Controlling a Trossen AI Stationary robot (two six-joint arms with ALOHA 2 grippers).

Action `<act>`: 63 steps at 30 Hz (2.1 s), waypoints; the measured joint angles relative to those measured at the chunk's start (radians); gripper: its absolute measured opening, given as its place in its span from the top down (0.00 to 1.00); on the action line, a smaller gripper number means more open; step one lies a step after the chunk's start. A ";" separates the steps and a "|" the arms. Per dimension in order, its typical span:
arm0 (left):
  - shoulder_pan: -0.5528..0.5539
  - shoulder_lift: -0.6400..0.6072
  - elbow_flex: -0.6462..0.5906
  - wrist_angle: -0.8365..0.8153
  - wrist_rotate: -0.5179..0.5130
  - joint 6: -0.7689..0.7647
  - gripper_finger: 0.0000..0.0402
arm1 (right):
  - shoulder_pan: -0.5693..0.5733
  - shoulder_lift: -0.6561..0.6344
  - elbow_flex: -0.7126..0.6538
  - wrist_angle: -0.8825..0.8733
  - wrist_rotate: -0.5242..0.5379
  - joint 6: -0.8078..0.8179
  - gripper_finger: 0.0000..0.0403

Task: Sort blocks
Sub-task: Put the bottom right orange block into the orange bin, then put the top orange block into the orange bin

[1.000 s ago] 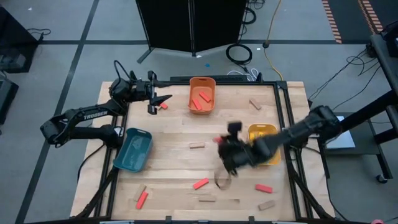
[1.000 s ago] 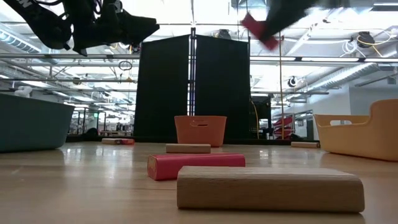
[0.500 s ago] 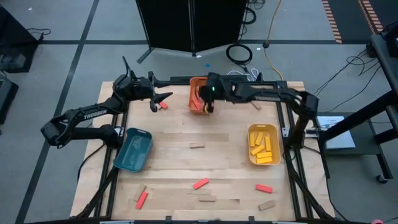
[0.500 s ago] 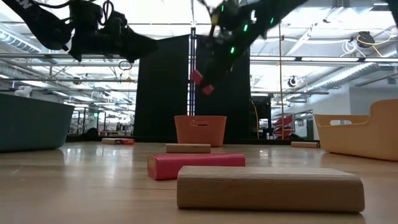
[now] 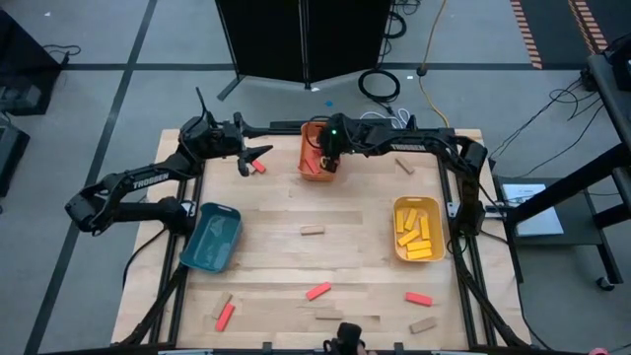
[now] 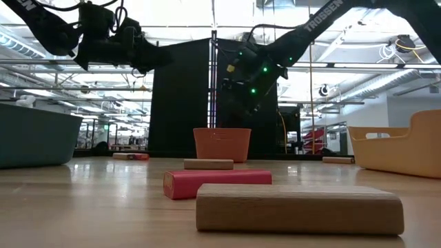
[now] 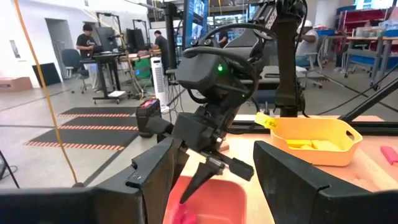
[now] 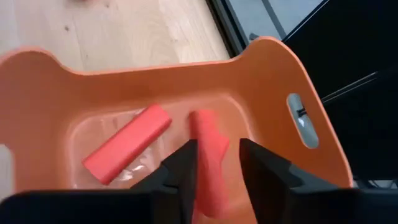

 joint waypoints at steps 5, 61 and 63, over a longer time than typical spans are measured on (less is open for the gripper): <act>0.000 0.000 0.000 0.005 0.000 0.000 0.46 | 0.000 -0.001 0.000 0.001 0.002 0.023 0.59; -0.265 0.730 0.659 -1.473 -0.948 0.811 0.46 | 0.417 -0.020 0.119 -0.545 0.005 0.259 0.52; -0.265 0.748 0.659 -1.457 -0.943 0.811 0.46 | 0.417 -0.020 0.103 -0.543 0.005 0.265 0.52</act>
